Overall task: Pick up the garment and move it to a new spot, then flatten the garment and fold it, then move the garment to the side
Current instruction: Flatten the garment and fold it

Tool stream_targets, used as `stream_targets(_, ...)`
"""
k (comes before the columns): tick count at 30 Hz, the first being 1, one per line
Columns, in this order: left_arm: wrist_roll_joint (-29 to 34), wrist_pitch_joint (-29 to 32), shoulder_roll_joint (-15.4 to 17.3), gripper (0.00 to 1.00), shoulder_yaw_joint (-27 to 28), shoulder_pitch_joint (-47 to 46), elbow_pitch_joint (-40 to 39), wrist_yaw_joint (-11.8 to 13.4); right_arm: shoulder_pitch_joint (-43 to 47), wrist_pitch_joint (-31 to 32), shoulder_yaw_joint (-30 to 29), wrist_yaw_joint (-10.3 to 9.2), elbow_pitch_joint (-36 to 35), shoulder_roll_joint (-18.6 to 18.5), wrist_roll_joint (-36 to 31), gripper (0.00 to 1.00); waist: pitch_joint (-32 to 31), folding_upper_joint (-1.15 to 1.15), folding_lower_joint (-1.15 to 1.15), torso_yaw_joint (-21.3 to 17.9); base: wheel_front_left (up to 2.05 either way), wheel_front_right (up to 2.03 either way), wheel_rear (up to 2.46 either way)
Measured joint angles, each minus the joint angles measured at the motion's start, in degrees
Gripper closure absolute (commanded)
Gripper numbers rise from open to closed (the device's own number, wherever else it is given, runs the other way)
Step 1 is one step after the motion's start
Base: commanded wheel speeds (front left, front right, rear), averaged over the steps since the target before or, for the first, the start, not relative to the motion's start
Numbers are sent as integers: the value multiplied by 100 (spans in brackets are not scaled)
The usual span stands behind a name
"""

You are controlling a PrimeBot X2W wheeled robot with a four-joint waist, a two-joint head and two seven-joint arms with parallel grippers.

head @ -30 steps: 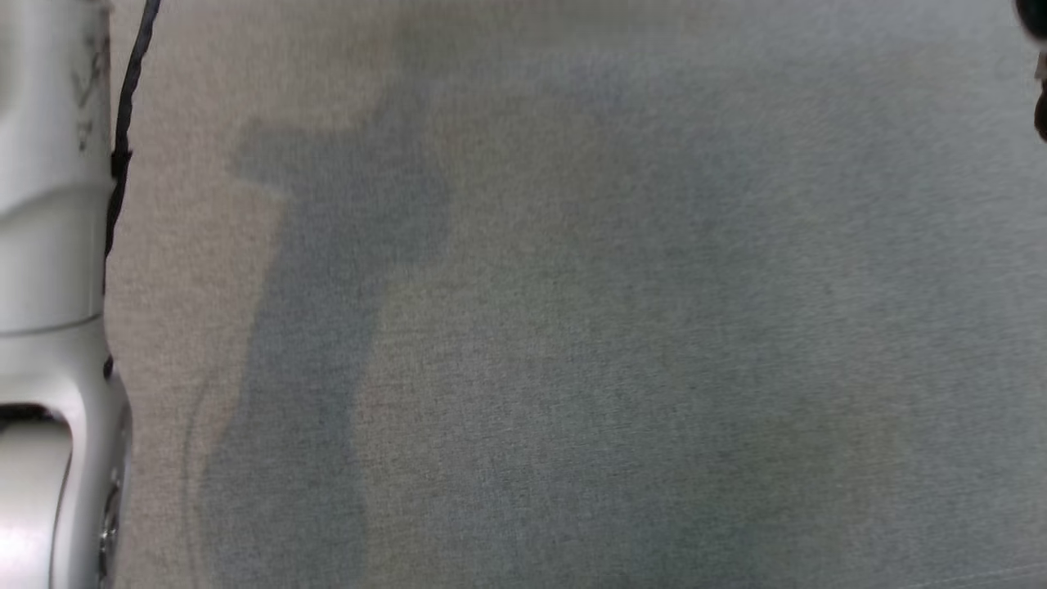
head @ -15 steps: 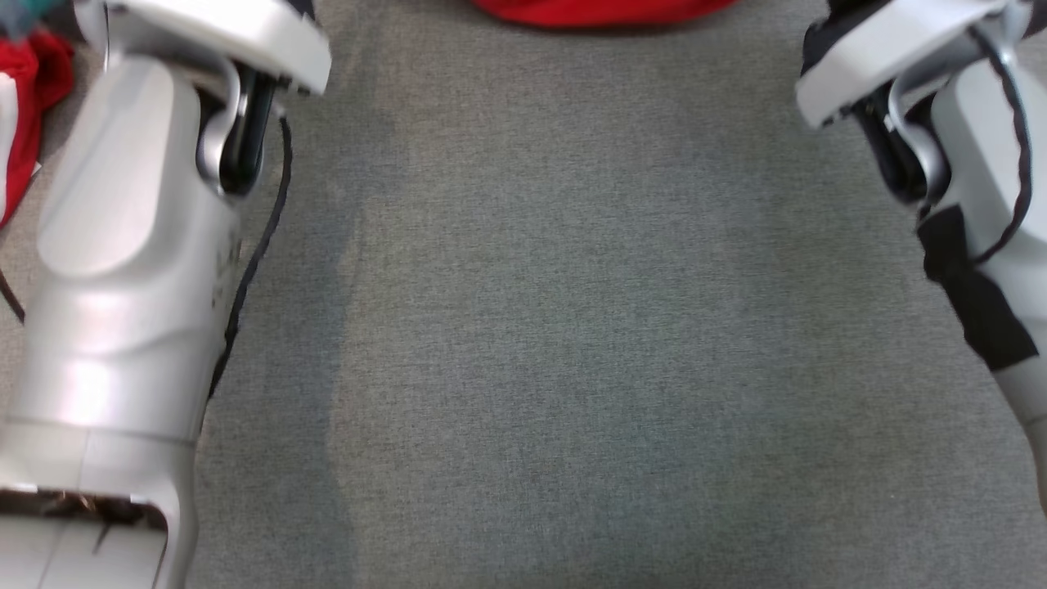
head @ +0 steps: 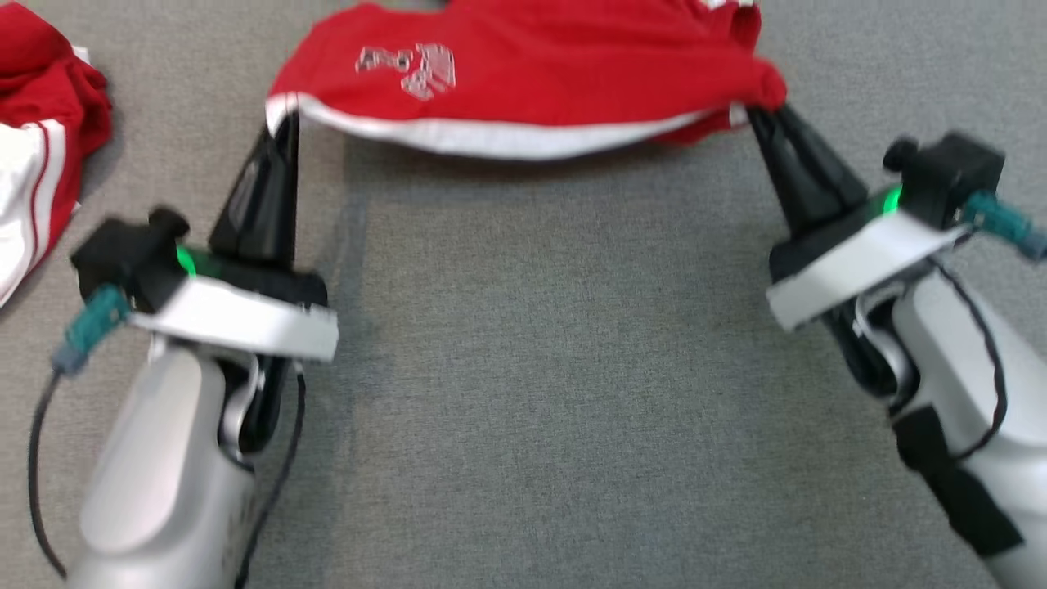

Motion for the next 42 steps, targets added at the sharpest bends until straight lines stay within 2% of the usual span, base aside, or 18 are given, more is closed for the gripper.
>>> stream_targets(6, 38, 0, -132, 100, 71, 1179, -761, 134, 1077, 0, -297, 0, -565, 62, -500, 100, -356, 0, 0, 67, 0, 0, 0)
stream_targets(16, -7, 12, -383, 100, -204, 2606, -1614, 279, 2912, 0, -1015, 0, -1418, 242, -833, 100, -1176, 0, 0, 299, 0, 0, 0)
stream_targets(23, 16, 194, -240, 100, -208, 3357, -2296, 516, 4089, 0, -1459, 0, -2047, 348, -1093, 100, -1711, 0, 0, 438, 0, 0, 0)
stream_targets(27, 26, 426, -148, 100, -265, 3711, -2720, 584, 4543, 41, -1573, 0, -2448, 360, -1269, 100, -1791, 0, 0, 379, 0, 0, 0)
stream_targets(35, -8, 691, -9, 100, -176, 3857, -3066, 719, 4799, 367, -1593, 0, -2867, 402, -1400, 100, -1692, 0, 0, 174, 0, 0, 0)
stream_targets(37, -167, 771, -51, 100, -187, 3734, -2917, 662, 4762, 388, -1548, -1, -2781, 413, -1428, 100, -1629, 0, 0, 130, 0, 0, 0)
stream_targets(42, -147, 926, 83, 100, -216, 2976, -2294, 469, 4398, 386, -1291, 0, -2379, 528, -1312, 100, -1458, 0, 0, 5, 0, 0, 0)
